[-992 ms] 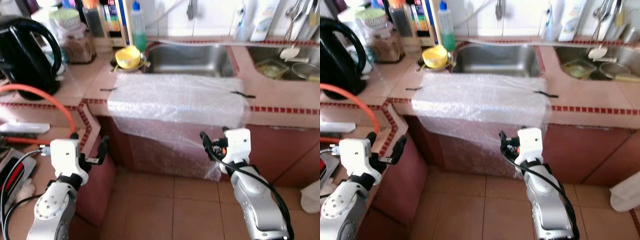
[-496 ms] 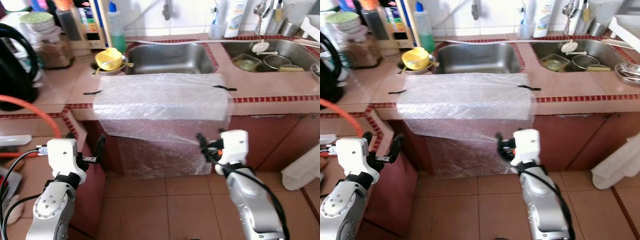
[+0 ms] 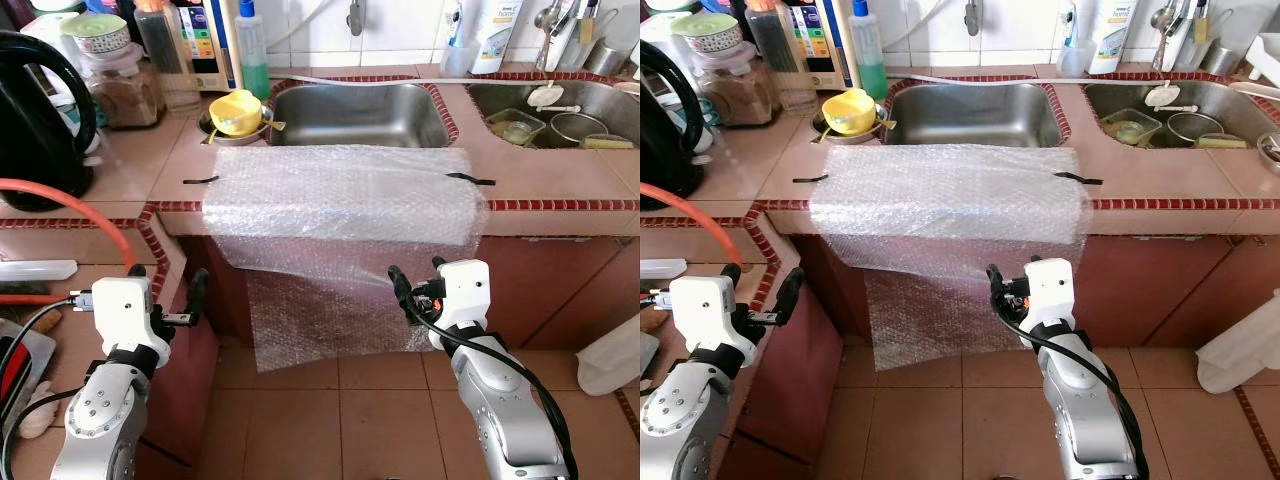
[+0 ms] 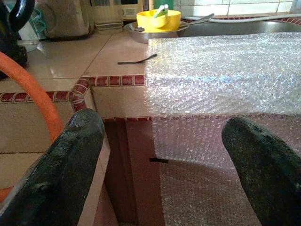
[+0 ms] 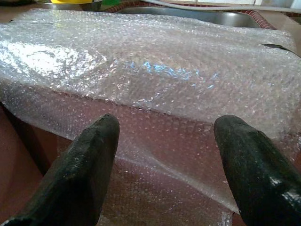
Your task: Kitchen organization
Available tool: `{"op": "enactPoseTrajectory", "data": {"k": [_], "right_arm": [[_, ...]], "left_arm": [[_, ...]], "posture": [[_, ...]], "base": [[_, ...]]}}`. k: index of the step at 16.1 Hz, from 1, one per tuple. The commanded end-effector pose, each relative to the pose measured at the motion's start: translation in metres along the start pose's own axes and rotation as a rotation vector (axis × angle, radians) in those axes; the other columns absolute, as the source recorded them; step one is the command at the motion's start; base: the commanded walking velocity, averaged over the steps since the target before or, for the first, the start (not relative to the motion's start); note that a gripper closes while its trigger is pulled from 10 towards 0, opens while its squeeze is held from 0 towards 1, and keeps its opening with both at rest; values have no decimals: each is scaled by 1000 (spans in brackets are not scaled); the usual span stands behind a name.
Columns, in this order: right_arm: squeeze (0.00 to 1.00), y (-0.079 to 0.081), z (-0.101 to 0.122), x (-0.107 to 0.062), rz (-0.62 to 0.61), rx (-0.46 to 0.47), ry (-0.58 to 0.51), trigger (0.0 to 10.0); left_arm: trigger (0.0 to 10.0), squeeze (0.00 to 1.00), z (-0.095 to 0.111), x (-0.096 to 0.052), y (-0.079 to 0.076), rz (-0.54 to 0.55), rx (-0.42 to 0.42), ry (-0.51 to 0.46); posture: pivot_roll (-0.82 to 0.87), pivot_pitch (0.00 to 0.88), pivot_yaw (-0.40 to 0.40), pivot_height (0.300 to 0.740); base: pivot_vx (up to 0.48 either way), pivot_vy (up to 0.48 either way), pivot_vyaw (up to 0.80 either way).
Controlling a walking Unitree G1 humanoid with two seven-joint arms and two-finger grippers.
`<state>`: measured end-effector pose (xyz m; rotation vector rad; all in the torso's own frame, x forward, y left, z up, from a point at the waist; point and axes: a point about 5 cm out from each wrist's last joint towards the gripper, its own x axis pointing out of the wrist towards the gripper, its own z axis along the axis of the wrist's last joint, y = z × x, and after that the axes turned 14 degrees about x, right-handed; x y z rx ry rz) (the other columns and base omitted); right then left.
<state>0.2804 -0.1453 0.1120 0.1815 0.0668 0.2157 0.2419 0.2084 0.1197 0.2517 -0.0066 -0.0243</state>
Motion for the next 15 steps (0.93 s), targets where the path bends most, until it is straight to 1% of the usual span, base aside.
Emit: {"op": "enactPoseTrajectory", "data": {"k": [1, 3, 4, 5, 15], "right_arm": [[0, 1, -1, 0, 9, -2, 4, 10000], [0, 1, -1, 0, 9, -2, 7, 10000], [0, 1, -1, 0, 8, -2, 6, 10000], [0, 1, -2, 0, 7, -1, 7, 10000], [0, 0, -1, -2, 1, -3, 7, 10000]], "left_arm": [[10000, 0, -2, -2, 4, 17, -6, 13], [10000, 0, -1, -2, 3, 15, -5, 9], [10000, 0, -1, -1, 3, 13, 14, 11], [10000, 0, -1, -1, 3, 14, 10, 12], [10000, 0, -3, -2, 2, 6, 8, 26]], "posture": [[-103, 105, 58, 740], [-102, 105, 59, 740], [-104, 106, 60, 740], [-104, 107, 61, 740], [-111, 115, 62, 740]], "base": [[0, 0, 0], [0, 0, 0], [0, 0, 0], [0, -345, 0], [0, -457, 0]]}}
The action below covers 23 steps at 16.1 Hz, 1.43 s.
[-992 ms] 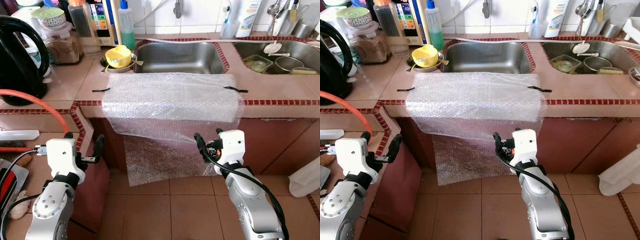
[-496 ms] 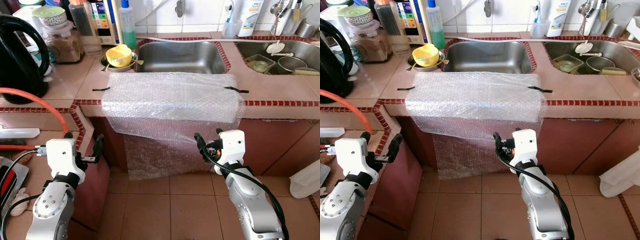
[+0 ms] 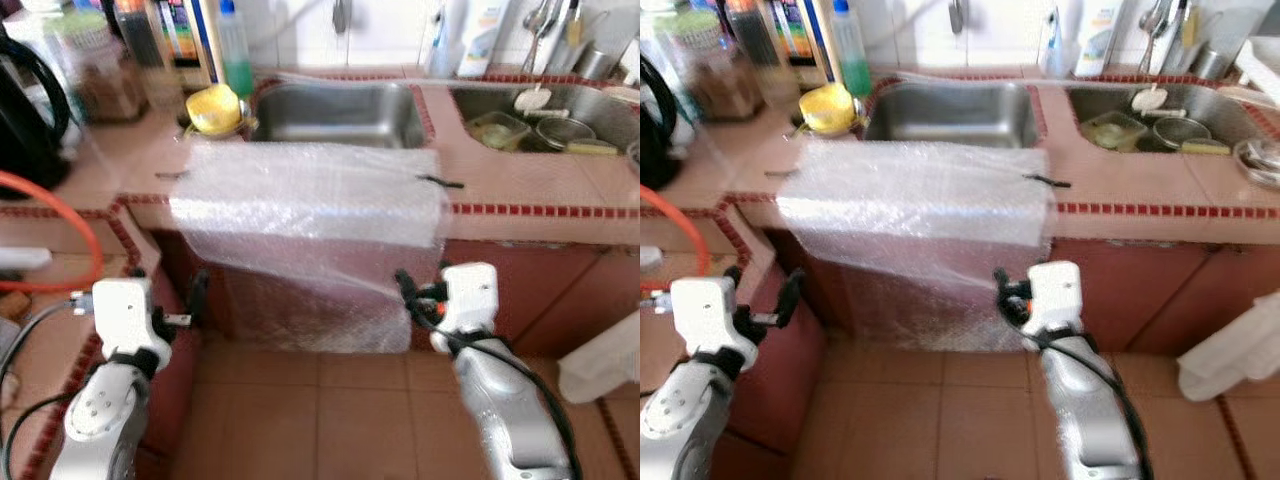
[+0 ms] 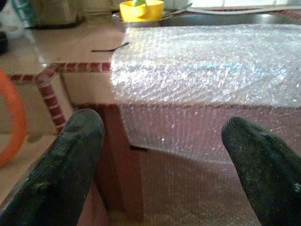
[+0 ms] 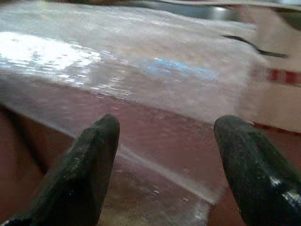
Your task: Kitchen organization
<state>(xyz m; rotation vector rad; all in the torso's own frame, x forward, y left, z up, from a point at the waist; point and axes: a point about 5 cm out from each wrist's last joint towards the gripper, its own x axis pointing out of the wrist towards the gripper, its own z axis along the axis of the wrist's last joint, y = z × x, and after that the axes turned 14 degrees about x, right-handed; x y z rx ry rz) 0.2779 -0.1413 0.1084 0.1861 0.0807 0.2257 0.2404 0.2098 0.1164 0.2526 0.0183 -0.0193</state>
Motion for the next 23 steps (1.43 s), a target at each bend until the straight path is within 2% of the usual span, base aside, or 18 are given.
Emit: {"op": "enactPoseTrajectory", "data": {"k": [1, 6, 9, 12, 23], "right_arm": [[0, -3, 3, -1, -8, -10, -7, 10000], [0, -2, 11, 1, 0, -30, -44, 10000], [0, -2, 12, 1, 0, -32, -50, 10000], [0, 0, 18, 4, 5, -39, -76, 10000], [0, 1, 18, 5, 16, -49, -80, 10000]], "left_arm": [[10000, 0, 1, 0, 1, 8, -4, -4], [10000, 0, 9, 6, 7, 52, -3, -46], [10000, 0, 10, 7, 7, 41, -2, -46], [10000, 0, 15, 8, 4, -6, -47, -82], [10000, 0, 16, 8, 1, -43, -58, -95]], "posture": [[-112, 118, 64, 740], [-118, 117, 63, 740], [-119, 114, 63, 740], [-122, 106, 62, 740], [-121, 98, 61, 740]], "base": [[0, 0, 0], [0, 0, 0], [0, 0, 0], [0, 0, 0], [316, 0, 0]]}}
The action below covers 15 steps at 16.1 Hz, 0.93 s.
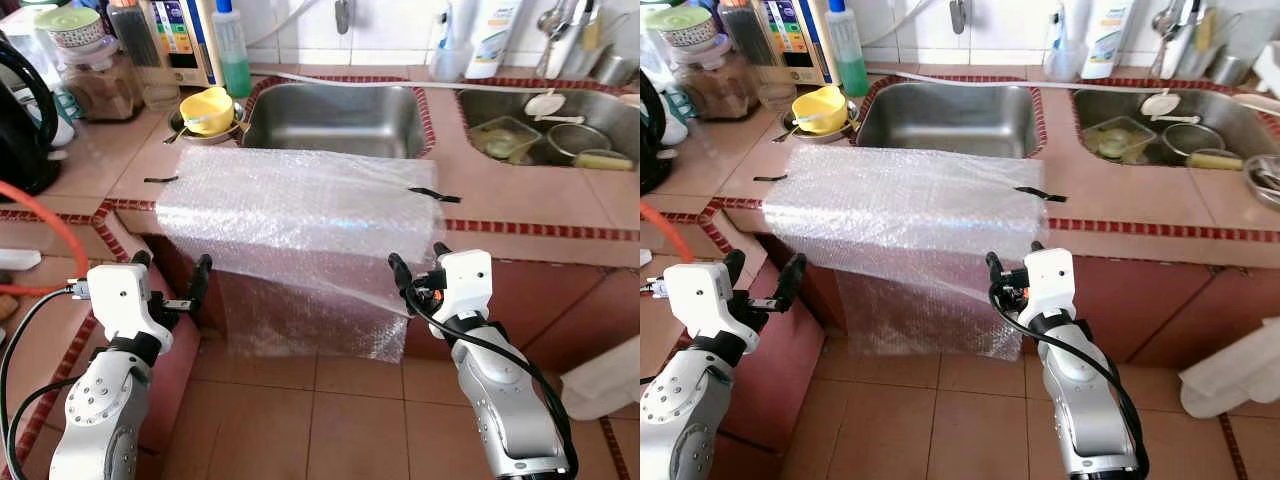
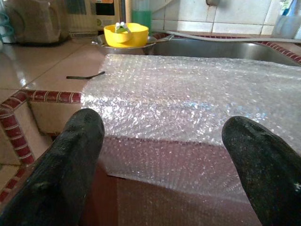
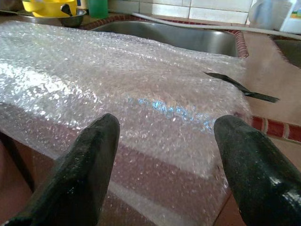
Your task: Kitchen organization
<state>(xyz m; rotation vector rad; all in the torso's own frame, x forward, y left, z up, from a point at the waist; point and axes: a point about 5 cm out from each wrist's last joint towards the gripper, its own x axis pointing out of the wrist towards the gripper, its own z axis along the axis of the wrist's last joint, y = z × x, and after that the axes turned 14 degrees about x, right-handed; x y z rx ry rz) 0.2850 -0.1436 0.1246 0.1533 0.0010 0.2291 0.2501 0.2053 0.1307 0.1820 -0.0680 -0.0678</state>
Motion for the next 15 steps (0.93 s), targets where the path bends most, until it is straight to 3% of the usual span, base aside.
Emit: {"op": "enactPoseTrajectory", "data": {"k": [1, 9, 15], "right_arm": [[0, 2, 1, 0, 9, -7, -6, 10000], [0, 5, 3, 0, 20, -30, -27, 10000], [0, 10, 20, 2, 37, -74, -106, 10000]], "left_arm": [[10000, 0, 1, -1, 1, -10, 12, -2], [10000, 0, 2, -1, 0, -20, 11, -8], [10000, 0, 7, 3, -2, -34, 18, -30]], "posture": [[-120, 97, 63, 740], [-125, 96, 69, 740], [-131, 100, 68, 740]], "base": [[349, 0, 0], [357, 0, 0], [371, 0, 0]]}}
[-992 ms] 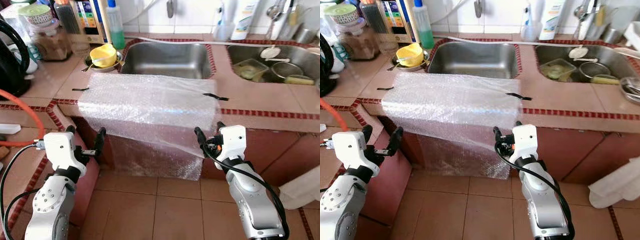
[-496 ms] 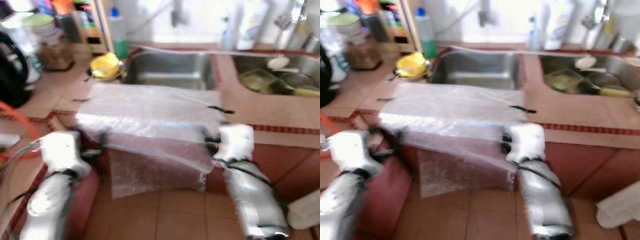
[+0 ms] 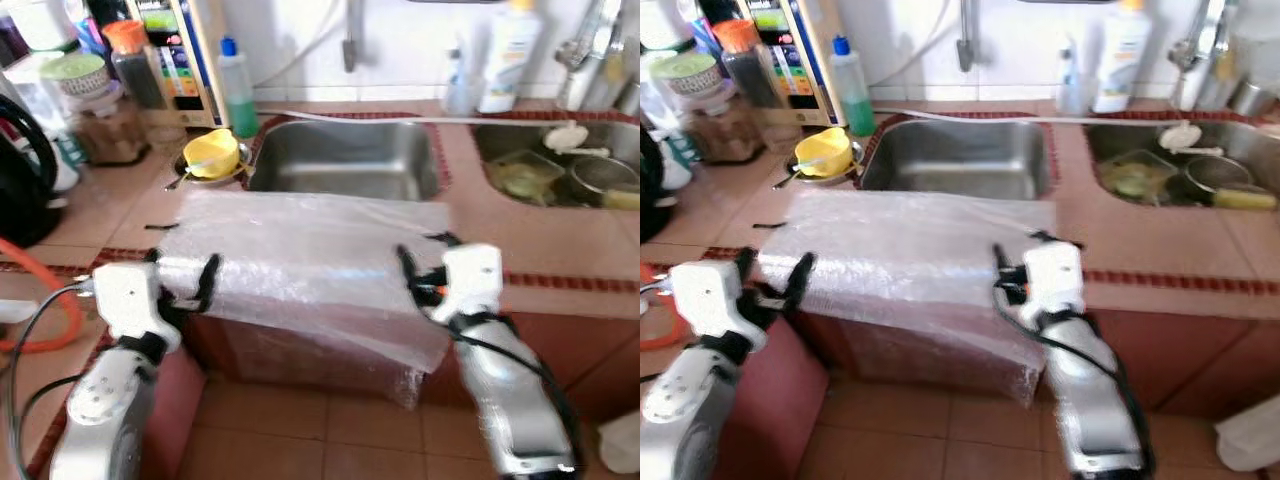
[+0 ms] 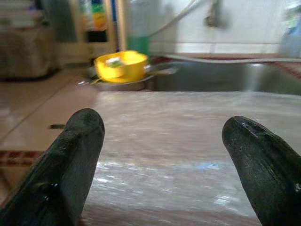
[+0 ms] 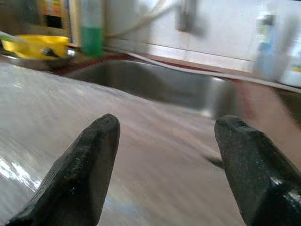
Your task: Kitchen organization
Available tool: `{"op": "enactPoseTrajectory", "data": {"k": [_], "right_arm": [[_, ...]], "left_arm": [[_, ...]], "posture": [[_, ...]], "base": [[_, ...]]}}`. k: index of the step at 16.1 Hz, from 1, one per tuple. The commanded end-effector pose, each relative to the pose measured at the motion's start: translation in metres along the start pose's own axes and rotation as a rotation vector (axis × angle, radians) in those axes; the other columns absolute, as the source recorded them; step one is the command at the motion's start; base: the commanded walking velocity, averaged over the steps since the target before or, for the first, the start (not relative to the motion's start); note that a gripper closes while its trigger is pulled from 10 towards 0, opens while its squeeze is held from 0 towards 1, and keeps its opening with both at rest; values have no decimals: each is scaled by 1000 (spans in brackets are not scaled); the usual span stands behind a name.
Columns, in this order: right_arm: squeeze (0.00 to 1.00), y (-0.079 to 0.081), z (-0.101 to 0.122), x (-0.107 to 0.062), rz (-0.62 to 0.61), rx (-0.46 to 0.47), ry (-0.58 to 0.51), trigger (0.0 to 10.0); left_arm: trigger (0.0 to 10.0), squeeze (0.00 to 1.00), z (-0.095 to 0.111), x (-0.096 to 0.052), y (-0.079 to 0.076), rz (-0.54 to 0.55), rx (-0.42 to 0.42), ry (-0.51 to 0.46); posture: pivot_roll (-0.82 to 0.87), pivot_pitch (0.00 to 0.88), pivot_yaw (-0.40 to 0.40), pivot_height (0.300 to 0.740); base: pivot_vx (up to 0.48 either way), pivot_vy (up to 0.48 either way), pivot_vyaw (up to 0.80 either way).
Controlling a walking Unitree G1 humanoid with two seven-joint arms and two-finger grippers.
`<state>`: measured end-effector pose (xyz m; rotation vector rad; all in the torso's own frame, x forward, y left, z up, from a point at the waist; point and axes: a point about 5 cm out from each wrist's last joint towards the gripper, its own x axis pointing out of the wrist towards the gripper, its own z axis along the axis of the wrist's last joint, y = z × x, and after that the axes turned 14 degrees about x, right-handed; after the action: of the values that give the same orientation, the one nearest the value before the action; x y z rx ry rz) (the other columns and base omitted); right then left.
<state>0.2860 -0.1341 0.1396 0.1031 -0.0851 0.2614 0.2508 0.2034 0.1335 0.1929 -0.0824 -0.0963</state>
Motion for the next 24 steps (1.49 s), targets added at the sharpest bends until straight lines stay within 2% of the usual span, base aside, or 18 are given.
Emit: {"op": "enactPoseTrajectory", "data": {"k": [1, 12, 24], "right_arm": [[0, -2, 8, -1, -3, -17, -31, 10000], [0, -2, 5, -1, 5, -25, -23, 10000], [0, 1, 6, 0, 21, -23, -25, 10000]], "left_arm": [[10000, 0, 5, 3, -1, -10, 9, -18], [10000, 0, 4, 7, -3, -17, 14, -15], [10000, 0, 3, 5, 1, 12, 14, -17]], "posture": [[-132, 101, 68, 740], [-138, 95, 69, 740], [-133, 93, 68, 740]], "base": [[386, 0, 0], [433, 0, 0], [0, 0, 0]]}}
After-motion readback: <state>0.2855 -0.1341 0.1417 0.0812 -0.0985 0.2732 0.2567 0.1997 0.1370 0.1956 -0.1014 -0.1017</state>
